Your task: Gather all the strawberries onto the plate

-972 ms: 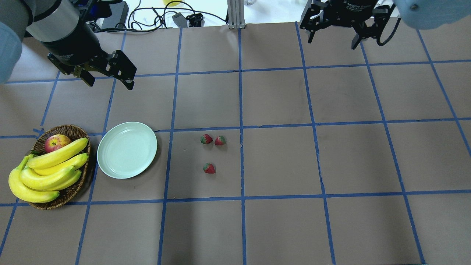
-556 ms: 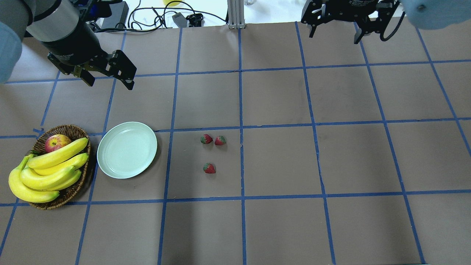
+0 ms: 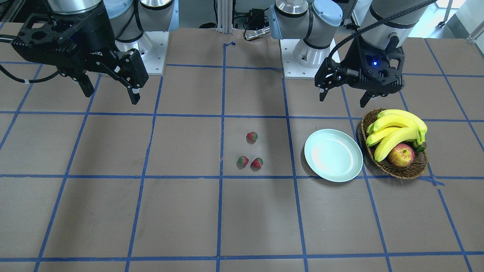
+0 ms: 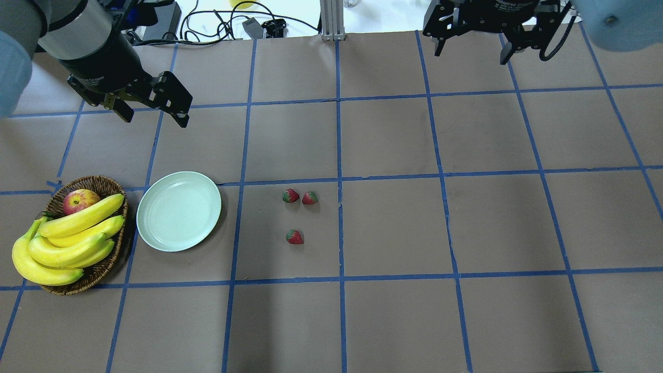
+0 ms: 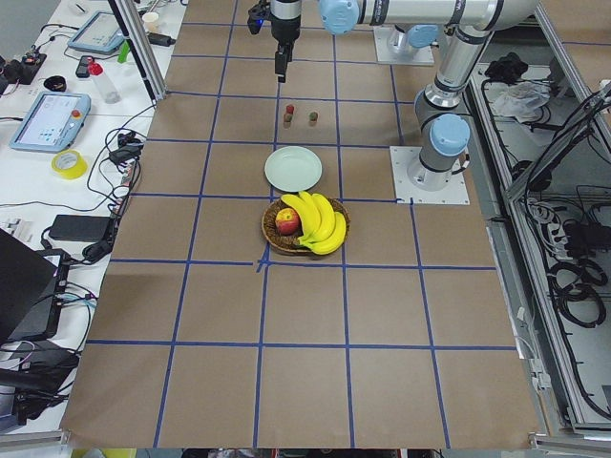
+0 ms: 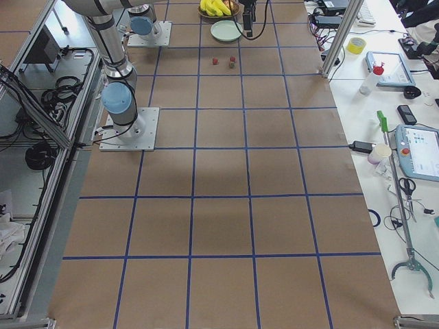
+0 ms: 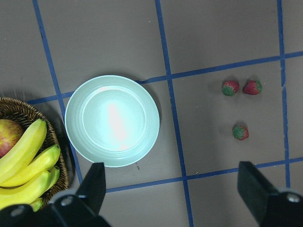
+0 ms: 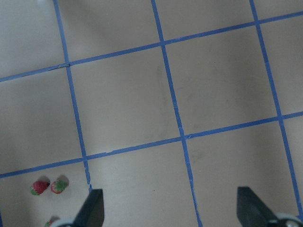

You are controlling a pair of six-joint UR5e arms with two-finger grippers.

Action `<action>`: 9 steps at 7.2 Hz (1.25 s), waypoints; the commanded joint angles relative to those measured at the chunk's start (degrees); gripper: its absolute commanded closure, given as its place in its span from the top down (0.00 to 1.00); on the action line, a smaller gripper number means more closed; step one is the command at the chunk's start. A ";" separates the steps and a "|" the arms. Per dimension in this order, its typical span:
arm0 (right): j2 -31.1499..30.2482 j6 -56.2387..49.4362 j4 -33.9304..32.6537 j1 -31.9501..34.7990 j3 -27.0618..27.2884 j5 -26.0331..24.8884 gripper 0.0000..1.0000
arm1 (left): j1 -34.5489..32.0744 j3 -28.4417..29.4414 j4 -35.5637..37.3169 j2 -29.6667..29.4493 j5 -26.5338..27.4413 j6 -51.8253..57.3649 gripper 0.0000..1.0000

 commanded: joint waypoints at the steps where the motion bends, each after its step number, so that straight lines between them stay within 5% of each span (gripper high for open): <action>1: 0.33 -7.03 -0.46 -0.12 0.49 -0.09 1.00 | 0.00 -0.02 0.00 0.00 0.01 0.00 1.00; 9: 2.08 -14.39 5.16 -1.88 -2.50 -0.96 1.00 | 0.00 0.07 0.00 0.09 0.01 0.00 1.00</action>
